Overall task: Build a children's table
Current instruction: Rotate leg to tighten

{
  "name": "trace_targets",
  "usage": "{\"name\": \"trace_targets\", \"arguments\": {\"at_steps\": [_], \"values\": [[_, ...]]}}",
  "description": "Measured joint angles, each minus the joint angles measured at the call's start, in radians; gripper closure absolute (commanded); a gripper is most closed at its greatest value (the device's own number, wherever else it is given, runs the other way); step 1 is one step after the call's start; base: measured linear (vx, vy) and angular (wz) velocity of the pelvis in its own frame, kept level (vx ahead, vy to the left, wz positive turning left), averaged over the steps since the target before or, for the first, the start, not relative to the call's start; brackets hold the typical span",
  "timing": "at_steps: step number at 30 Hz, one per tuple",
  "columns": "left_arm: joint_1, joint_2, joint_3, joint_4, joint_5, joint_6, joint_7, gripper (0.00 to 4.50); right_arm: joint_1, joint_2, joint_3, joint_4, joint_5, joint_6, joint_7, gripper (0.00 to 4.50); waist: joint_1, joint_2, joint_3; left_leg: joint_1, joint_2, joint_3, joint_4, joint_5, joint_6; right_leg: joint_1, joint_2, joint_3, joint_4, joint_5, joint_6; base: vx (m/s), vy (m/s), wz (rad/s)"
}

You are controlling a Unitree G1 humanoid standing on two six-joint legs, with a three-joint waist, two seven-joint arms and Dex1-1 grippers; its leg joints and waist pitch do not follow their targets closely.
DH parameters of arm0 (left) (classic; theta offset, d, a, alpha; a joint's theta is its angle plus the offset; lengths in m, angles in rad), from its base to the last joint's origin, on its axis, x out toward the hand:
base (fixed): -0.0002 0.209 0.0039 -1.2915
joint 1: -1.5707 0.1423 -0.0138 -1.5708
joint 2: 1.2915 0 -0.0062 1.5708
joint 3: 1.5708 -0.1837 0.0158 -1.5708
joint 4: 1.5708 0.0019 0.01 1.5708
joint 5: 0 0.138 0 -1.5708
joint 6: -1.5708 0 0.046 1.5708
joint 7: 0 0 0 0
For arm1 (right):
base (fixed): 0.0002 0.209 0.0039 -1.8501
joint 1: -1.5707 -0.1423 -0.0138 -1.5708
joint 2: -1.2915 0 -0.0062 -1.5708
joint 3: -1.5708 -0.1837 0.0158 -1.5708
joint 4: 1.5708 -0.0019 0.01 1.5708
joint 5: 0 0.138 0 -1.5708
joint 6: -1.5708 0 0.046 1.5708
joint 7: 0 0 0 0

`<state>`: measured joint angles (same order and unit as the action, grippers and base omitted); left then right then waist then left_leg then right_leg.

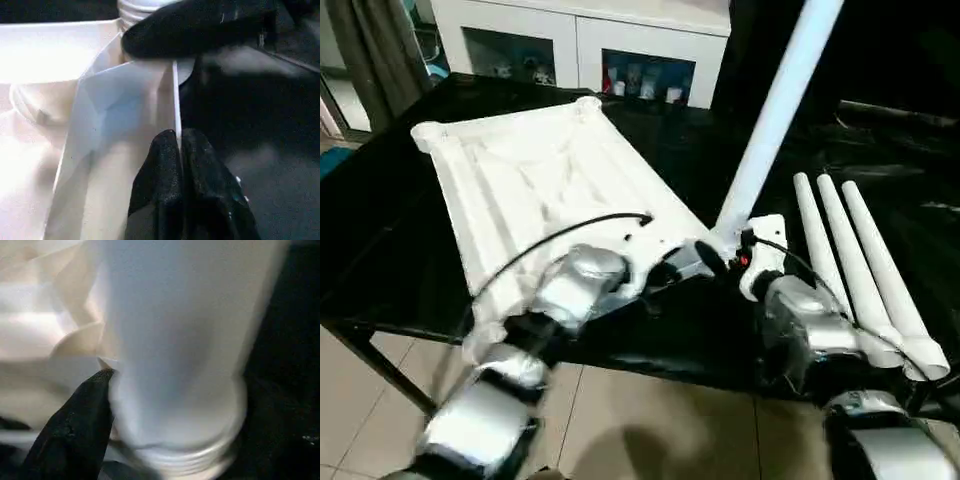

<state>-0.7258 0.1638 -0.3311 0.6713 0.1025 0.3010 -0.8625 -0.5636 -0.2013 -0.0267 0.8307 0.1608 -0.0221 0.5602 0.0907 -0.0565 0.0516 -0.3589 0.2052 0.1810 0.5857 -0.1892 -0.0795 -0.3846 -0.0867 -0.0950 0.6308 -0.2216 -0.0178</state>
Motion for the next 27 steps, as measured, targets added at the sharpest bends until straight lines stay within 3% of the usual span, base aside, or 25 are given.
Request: {"name": "trace_targets", "arguments": {"at_steps": [8,15,22,27], "values": [[0.060,0.135,-0.013,-0.092,-0.048,-0.046,-0.235,4.50,0.097,-0.139,0.114,-0.164,0.008,0.020,0.385,0.87,0.009,0.000,0.000,-0.001,0.000,0.001,0.001,0.000,0.000,0.000,0.000,0.000,-0.001,0.000,0.000,0.000,0.000,0.00],[0.081,0.164,-0.017,-0.141,-0.062,-0.030,-0.287,4.50,0.098,-0.154,0.119,-0.182,0.028,0.027,0.473,0.87,0.010,0.000,0.001,-0.001,0.000,0.001,0.000,-0.001,0.000,0.000,0.000,0.000,-0.001,0.000,0.000,0.000,0.000,0.00],[0.087,0.164,-0.023,-0.156,-0.067,-0.021,-0.307,4.50,0.096,-0.143,0.119,-0.183,0.041,0.034,0.496,0.87,0.021,0.000,0.001,-0.002,0.000,0.001,0.001,-0.001,0.000,0.000,0.000,0.000,-0.001,-0.001,-0.001,0.000,0.000,0.00],[0.090,0.165,-0.029,-0.170,-0.067,-0.015,-0.310,4.50,0.096,-0.143,0.121,-0.183,0.041,0.034,0.508,1.35,0.022,0.000,0.001,-0.002,0.000,0.001,0.001,-0.001,0.000,0.000,0.000,0.000,-0.001,-0.001,-0.001,0.000,0.000,0.00]]}}
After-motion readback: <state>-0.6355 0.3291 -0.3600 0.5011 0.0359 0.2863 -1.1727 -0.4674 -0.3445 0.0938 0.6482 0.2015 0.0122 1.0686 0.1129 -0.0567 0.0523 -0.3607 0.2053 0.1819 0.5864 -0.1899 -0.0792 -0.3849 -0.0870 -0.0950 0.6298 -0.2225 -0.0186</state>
